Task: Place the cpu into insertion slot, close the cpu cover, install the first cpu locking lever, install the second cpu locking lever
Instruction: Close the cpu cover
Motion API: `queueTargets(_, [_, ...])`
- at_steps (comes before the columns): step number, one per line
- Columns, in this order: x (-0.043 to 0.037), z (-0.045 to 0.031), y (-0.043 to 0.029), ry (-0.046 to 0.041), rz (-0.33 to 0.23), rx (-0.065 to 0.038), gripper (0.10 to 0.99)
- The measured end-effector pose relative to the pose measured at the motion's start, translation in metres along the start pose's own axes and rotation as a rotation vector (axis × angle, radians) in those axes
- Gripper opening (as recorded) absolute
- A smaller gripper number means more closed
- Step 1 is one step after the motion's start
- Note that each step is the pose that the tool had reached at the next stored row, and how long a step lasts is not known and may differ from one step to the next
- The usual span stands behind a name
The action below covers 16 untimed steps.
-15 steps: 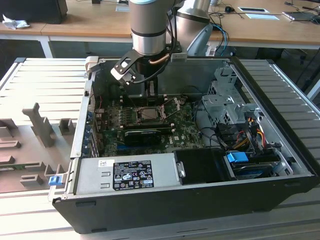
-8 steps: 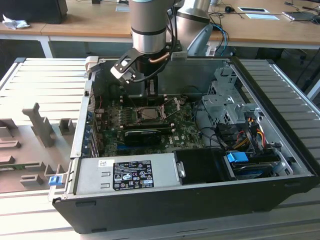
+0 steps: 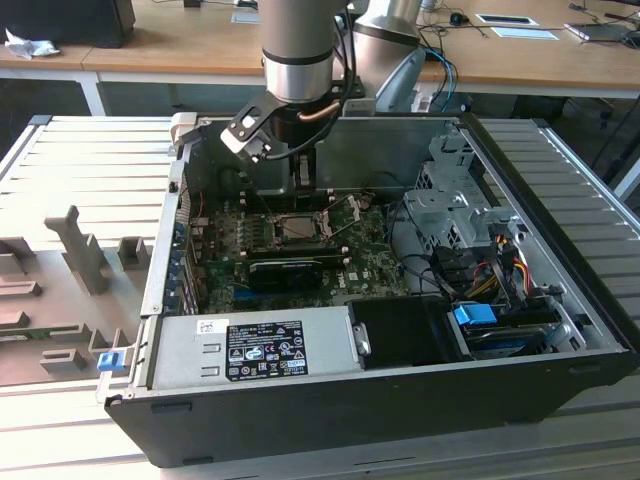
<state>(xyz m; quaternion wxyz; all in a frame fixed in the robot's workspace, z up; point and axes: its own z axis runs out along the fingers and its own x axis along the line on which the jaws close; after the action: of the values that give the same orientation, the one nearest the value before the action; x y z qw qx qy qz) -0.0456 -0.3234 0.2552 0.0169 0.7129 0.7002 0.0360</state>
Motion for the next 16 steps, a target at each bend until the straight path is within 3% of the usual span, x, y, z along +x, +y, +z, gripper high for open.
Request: queueTargets(16, [0.0002,-0.0069,0.0005,0.0,0.0,0.0,0.106])
